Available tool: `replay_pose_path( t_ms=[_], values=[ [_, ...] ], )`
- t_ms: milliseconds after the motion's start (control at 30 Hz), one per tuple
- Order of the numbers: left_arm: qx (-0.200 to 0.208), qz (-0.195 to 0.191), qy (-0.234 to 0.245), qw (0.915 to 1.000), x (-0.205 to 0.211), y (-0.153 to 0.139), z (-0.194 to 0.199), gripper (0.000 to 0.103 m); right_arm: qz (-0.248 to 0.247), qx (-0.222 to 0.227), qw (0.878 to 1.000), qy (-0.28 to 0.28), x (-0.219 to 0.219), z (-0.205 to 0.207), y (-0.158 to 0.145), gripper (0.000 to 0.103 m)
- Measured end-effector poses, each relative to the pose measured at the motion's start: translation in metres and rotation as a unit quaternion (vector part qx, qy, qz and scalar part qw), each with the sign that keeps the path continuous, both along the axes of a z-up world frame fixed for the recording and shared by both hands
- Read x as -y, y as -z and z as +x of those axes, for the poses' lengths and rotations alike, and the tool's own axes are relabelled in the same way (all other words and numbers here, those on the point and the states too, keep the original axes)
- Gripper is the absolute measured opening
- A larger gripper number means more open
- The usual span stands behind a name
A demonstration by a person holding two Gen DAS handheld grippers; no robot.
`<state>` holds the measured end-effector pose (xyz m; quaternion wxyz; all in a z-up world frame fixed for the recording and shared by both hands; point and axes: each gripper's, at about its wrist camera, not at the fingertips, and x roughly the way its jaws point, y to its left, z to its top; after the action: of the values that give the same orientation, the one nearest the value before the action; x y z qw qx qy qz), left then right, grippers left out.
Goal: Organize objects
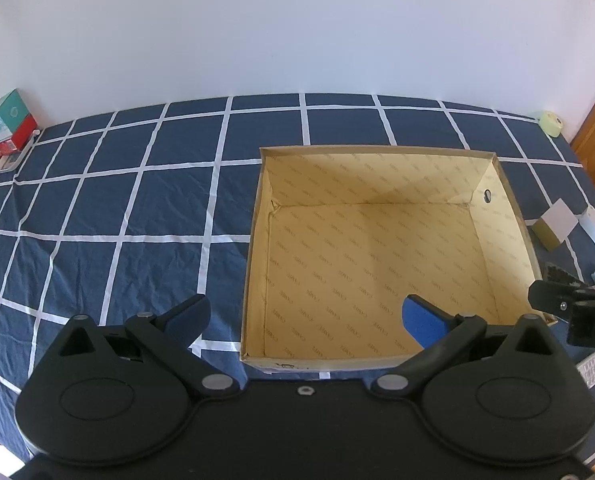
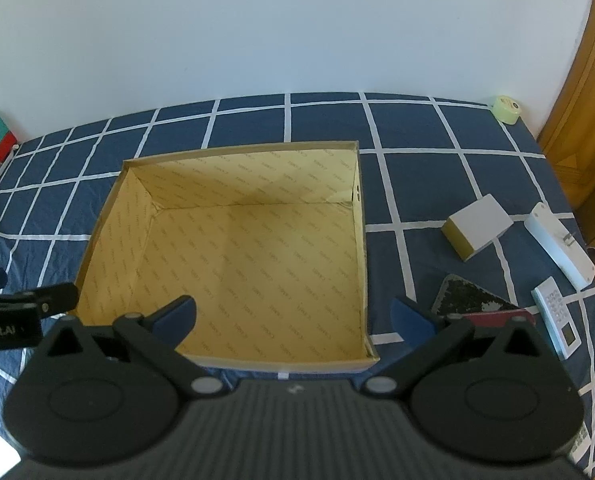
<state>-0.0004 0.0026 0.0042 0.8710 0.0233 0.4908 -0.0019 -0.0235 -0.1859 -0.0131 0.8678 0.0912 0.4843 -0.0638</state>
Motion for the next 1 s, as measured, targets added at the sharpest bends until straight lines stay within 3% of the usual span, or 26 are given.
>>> replay_pose_path(
  t_ms=[1000],
  values=[
    [-0.002, -0.004, 0.007, 1.0, -0.0049, 0.0009, 0.0002, 0.103, -0.003, -0.005, 1.0, 0.001, 0.003, -0.0006, 0.0027, 0.103]
  ],
)
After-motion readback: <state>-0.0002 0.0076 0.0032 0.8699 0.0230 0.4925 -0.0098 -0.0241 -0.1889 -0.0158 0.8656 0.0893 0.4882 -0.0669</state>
